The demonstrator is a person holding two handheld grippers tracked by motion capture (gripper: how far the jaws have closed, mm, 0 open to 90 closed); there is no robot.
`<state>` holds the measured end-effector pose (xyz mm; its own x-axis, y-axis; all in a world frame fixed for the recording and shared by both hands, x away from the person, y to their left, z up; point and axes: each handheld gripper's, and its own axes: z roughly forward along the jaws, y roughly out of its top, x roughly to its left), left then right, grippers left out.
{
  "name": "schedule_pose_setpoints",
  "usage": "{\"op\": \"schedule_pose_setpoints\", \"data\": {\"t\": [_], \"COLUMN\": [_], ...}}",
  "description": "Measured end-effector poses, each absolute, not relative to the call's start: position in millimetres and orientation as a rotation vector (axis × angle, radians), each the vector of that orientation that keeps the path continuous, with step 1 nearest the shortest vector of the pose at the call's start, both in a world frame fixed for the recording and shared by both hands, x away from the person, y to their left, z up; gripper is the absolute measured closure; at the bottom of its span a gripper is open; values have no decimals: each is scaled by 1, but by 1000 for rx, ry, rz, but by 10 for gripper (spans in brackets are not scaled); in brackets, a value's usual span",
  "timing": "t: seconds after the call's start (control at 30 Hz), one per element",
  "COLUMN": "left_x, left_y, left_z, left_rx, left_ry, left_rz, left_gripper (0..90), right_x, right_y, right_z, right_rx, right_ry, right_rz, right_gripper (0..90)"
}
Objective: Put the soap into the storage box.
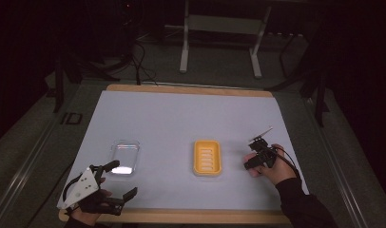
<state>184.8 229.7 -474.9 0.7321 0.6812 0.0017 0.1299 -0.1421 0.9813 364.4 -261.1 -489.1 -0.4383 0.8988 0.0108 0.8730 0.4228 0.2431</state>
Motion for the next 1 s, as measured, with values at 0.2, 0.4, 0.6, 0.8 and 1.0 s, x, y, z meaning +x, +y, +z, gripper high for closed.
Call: {"op": "schedule_pose_setpoints", "data": {"t": [0.2, 0.4, 0.6, 0.8, 1.0], "left_x": [184, 184, 184, 184, 184], "left_y": [230, 229, 229, 227, 223], "left_z": [-475, -475, -475, -475, -475], "left_rx": [1666, 1671, 1675, 1685, 1704], "left_ry": [657, 656, 659, 661, 662], "left_rz": [546, 545, 550, 555, 573], "left_gripper": [2, 2, 2, 2, 2], "right_x": [363, 360, 358, 356, 356], "right_y": [-260, -250, -242, -237, -231], "right_z": [-476, -470, -465, -457, -454], "right_rx": [1676, 1716, 1745, 1789, 1817], "right_ry": [2481, 2415, 2377, 2318, 2297], "right_rz": [359, 365, 380, 446, 469], "right_gripper": [374, 374, 374, 374, 374]}}
